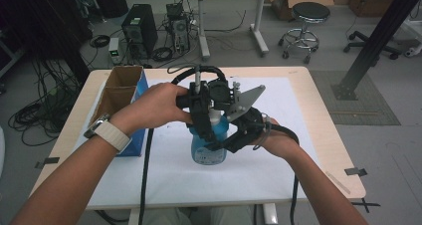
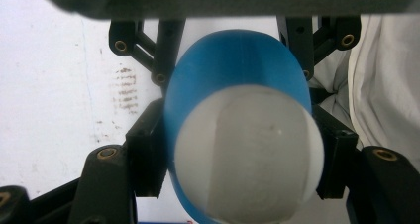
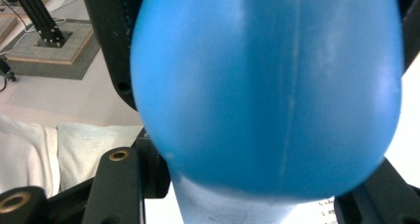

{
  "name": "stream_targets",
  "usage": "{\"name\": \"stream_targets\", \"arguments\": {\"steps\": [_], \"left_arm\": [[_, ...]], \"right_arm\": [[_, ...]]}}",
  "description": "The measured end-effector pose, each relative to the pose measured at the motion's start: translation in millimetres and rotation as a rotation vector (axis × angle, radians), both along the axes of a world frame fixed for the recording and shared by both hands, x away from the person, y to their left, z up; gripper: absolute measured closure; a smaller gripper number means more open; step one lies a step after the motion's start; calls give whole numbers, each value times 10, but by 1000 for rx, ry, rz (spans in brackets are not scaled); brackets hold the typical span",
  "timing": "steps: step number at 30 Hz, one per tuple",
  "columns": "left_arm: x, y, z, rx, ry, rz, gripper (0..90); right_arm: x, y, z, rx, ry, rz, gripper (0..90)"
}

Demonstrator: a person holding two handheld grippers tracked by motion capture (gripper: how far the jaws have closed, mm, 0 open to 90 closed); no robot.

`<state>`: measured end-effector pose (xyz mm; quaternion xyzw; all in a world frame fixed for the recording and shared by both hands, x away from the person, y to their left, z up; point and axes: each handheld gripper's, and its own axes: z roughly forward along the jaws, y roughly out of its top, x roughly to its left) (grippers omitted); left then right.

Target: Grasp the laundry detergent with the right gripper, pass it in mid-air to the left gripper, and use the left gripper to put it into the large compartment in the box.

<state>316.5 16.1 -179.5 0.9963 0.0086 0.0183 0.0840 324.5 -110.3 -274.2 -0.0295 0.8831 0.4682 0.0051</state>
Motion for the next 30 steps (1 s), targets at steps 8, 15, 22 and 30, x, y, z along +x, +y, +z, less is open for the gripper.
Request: {"name": "stream_targets", "arguments": {"steps": [8, 15, 22, 30], "left_arm": [[-23, 32, 11, 16, -31, 41, 382], [-28, 102, 64, 28, -46, 91, 382], [10, 235, 212, -3, -67, 273, 382], [83, 390, 391, -17, -94, 467, 381]], "right_arm": [[11, -168, 5, -13, 32, -38, 281], [63, -509, -62, -116, 32, -191, 127], [101, -809, -61, -175, 42, -290, 116], [164, -1019, 2, -279, 33, -364, 89]]}}
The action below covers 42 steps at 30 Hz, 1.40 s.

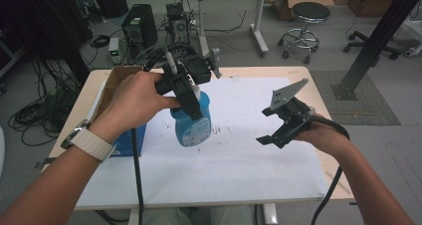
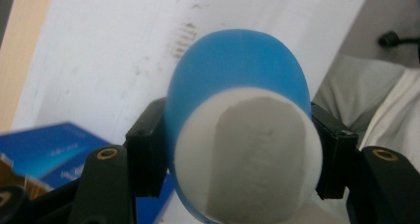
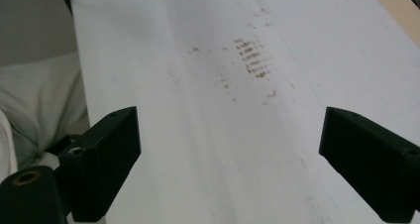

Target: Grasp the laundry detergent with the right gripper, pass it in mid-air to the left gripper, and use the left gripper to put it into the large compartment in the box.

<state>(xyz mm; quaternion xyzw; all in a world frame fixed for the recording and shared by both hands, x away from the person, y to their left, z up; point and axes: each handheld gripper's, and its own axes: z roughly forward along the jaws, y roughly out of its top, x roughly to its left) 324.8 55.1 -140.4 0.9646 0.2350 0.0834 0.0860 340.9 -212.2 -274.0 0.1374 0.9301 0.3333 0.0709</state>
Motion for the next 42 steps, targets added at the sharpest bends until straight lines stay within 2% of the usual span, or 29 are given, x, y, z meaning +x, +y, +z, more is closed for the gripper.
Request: {"name": "stream_targets", "arguments": {"steps": [4, 6, 11, 14, 18, 26, 34, 42], "left_arm": [[53, 119, 83, -11, -29, 117, 381], [76, 163, 113, -16, -31, 149, 381], [140, 305, 204, -28, -30, 242, 381], [172, 396, 278, -29, -36, 293, 381], [201, 502, 351, -41, -43, 363, 381], [257, 709, 457, -53, -55, 465, 381], [283, 852, 544, -63, -63, 539, 381], [288, 1005, 630, -67, -69, 615, 382]], "right_arm": [[35, -65, 75, -67, -7, -21, 80], [51, -87, 120, -101, -14, -30, 72], [82, -120, 203, -146, -22, -45, 69], [98, -120, 237, -173, -14, -41, 68], [123, -101, 255, -242, 1, -42, 66], [111, -45, 245, -311, 40, -16, 67], [110, 15, 218, -403, 71, 13, 73], [97, 34, 208, -464, 100, 25, 79]]}}
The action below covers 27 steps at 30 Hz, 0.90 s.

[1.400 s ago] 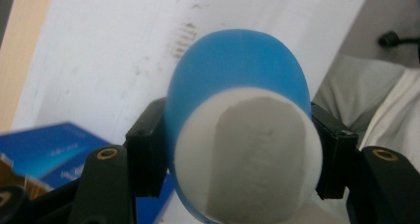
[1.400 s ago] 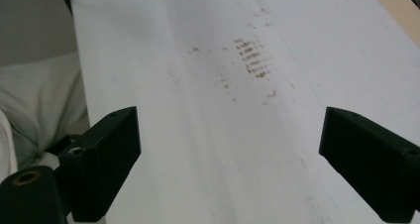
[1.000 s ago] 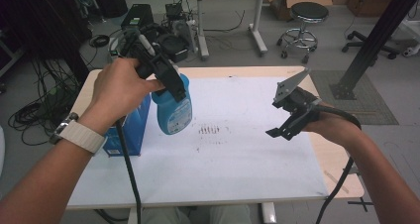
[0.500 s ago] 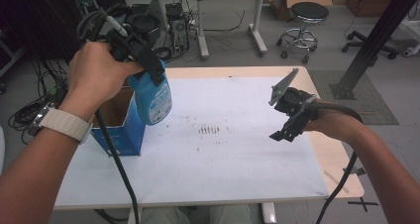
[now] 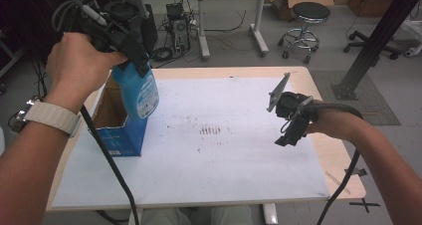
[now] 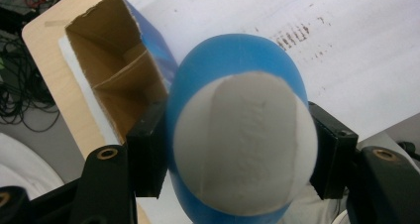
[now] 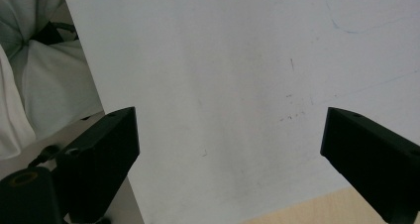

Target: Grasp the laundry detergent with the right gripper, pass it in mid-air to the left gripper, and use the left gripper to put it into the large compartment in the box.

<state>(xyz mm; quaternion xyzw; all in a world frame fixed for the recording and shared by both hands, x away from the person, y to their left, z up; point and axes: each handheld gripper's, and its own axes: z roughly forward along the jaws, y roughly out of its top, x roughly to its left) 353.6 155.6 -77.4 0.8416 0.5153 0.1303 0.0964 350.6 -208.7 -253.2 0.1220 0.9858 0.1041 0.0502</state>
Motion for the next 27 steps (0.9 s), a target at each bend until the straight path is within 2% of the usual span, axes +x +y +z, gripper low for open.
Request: {"name": "stream_targets", "arguments": {"steps": [11, 16, 22, 27], "left_arm": [[92, 279, 78, -18, 14, 133, 382], [147, 450, 89, -35, 2, 211, 382], [212, 621, 63, -55, -13, 267, 382], [260, 754, 3, -42, -39, 320, 382]], "right_arm": [[6, -22, -33, -20, 6, 5, 76], [9, -45, -37, -19, 11, 1, 77], [28, -80, -61, -26, 18, -11, 77], [33, -112, -87, -27, 23, -21, 76]]}}
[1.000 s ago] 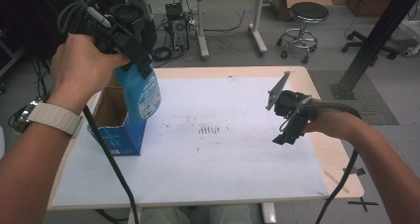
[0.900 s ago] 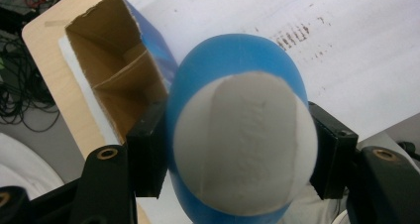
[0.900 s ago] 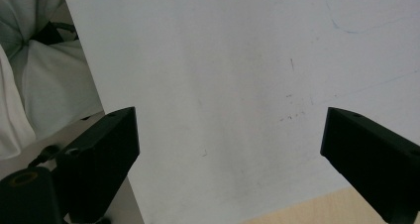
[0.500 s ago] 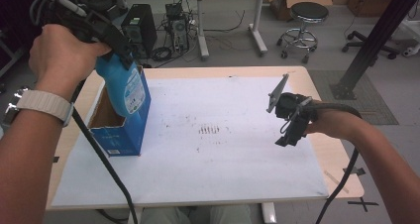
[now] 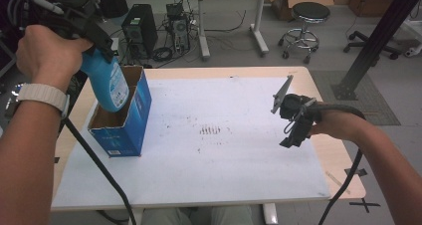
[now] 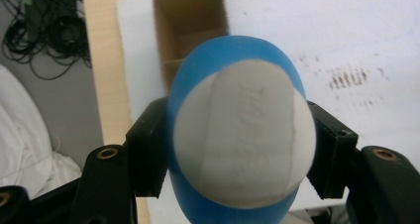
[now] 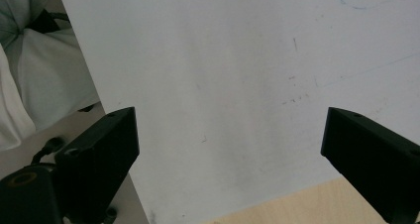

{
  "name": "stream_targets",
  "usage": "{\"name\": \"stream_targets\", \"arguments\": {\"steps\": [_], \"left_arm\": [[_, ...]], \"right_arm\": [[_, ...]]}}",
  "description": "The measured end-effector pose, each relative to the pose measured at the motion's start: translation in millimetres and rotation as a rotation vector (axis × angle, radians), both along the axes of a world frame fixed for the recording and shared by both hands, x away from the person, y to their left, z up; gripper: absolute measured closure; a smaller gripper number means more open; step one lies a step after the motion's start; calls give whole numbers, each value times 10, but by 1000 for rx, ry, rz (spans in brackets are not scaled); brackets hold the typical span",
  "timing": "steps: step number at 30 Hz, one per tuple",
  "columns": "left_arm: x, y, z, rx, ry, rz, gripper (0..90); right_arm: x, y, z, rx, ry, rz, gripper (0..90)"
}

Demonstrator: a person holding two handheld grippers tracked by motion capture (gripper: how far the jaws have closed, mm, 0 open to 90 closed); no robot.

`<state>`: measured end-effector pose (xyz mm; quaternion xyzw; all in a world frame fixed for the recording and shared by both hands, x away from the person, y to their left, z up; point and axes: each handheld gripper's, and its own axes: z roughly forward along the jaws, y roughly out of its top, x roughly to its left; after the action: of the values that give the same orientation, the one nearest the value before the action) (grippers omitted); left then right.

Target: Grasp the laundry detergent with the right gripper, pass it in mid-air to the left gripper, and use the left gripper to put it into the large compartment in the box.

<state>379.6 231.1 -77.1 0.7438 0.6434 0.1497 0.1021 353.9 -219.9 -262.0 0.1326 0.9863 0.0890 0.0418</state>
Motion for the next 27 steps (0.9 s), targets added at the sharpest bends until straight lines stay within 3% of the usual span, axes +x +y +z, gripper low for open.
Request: {"name": "stream_targets", "arguments": {"steps": [10, 27], "left_arm": [[95, 217, -244, -2, -13, 60, 382], [219, 334, -824, -21, -26, 72, 382]], "right_arm": [[-2, -14, 16, 2, -1, -11, 76], [-2, -10, -18, 5, 6, -27, 75]]}}
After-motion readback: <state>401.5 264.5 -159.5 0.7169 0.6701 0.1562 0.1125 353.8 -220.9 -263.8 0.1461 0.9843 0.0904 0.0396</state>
